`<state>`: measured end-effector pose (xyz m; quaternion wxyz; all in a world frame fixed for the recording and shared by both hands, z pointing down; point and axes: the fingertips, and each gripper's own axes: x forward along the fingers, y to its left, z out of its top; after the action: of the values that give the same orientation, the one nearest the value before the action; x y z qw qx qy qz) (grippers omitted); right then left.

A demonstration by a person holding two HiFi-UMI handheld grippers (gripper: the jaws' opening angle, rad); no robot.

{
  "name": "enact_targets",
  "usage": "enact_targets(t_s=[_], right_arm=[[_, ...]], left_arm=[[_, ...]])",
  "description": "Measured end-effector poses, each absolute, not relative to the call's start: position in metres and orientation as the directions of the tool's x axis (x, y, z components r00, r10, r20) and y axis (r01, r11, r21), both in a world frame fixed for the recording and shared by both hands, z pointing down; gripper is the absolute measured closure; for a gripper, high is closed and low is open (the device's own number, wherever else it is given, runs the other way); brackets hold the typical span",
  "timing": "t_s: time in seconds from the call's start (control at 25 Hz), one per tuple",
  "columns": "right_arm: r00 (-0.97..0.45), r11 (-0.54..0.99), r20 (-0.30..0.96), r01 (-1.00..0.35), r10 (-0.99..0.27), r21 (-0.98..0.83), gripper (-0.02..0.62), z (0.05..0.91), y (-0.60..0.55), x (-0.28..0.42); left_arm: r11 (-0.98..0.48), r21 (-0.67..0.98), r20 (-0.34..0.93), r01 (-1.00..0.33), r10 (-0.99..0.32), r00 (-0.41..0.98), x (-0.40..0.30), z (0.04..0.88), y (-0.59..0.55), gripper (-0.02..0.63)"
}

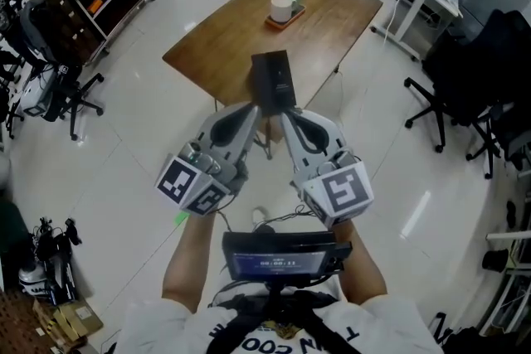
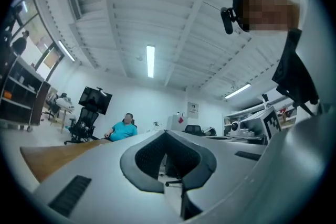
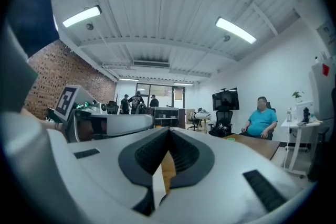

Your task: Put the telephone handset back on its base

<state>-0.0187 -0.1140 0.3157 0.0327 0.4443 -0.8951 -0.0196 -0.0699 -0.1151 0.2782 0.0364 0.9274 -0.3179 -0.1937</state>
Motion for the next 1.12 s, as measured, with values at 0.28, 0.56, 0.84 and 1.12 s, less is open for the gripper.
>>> enact_targets(t_s=[0.28,0.56,0.84,1.12], right_arm=[[-0.628,0.628,0.021,-0.775,-0.778,0.072,0.597,0.309,-0.05,0.0],[-0.65,0.647,-0.014,-0.758,-0.76,0.08,0.597,0.304,-0.007,0.01],[-0.654,0.651,-0.024,-0.755,-0.756,0.079,0.598,0.303,0.015,0.014],[-0.651,0.648,-0.024,-0.758,-0.759,0.079,0.598,0.306,0.024,0.023]], left_arm=[[-0.734,0.112,-0.344,-0.67,-0.662,0.666,-0.049,0.265,-0.052,0.621],[-0.66,0.071,-0.332,-0.748,-0.723,0.606,-0.033,0.263,-0.007,0.621],[-0.623,0.033,-0.321,-0.781,-0.747,0.582,-0.029,0.266,0.012,0.621],[-0.613,0.008,-0.315,-0.79,-0.751,0.58,-0.024,0.266,0.023,0.621]])
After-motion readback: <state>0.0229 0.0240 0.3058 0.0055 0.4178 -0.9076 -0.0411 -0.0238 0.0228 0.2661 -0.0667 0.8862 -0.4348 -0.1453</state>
